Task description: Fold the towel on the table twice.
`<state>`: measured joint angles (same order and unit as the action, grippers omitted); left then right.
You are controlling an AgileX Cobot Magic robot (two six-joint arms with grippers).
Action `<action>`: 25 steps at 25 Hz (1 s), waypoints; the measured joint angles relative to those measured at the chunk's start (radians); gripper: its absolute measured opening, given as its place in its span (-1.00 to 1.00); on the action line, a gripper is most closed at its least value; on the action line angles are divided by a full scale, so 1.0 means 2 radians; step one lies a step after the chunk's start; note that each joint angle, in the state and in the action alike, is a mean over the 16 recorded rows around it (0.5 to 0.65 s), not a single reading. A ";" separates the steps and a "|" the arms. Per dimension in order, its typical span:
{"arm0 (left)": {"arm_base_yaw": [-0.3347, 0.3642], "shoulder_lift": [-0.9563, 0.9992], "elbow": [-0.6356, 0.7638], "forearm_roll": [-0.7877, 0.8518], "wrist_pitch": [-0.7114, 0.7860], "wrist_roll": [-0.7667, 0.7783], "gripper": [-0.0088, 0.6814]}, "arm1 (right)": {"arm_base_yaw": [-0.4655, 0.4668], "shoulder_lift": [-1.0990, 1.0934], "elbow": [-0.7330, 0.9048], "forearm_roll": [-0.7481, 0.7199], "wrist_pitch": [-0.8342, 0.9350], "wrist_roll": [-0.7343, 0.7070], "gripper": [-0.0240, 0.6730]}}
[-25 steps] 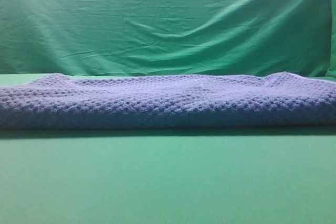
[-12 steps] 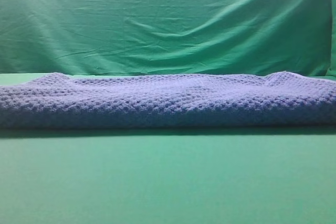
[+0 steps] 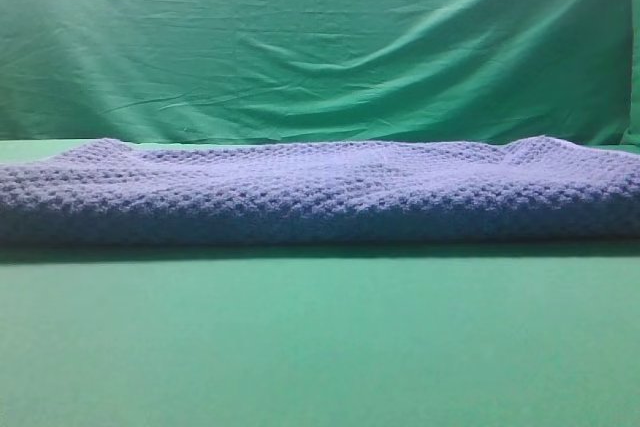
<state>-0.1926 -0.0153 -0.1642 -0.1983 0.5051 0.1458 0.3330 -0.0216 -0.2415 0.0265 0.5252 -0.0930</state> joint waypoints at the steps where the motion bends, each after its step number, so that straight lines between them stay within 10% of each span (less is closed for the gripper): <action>1: 0.000 0.000 0.003 0.001 0.000 0.000 -0.97 | 0.000 0.000 0.008 0.000 -0.004 0.000 -0.93; 25: 0.000 0.000 0.015 0.009 0.008 0.000 -0.97 | 0.000 0.000 0.070 -0.043 0.023 -0.001 -0.93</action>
<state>-0.1926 -0.0153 -0.1352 -0.1805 0.5216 0.1450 0.3330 -0.0216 -0.1007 -0.0594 0.5706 -0.0943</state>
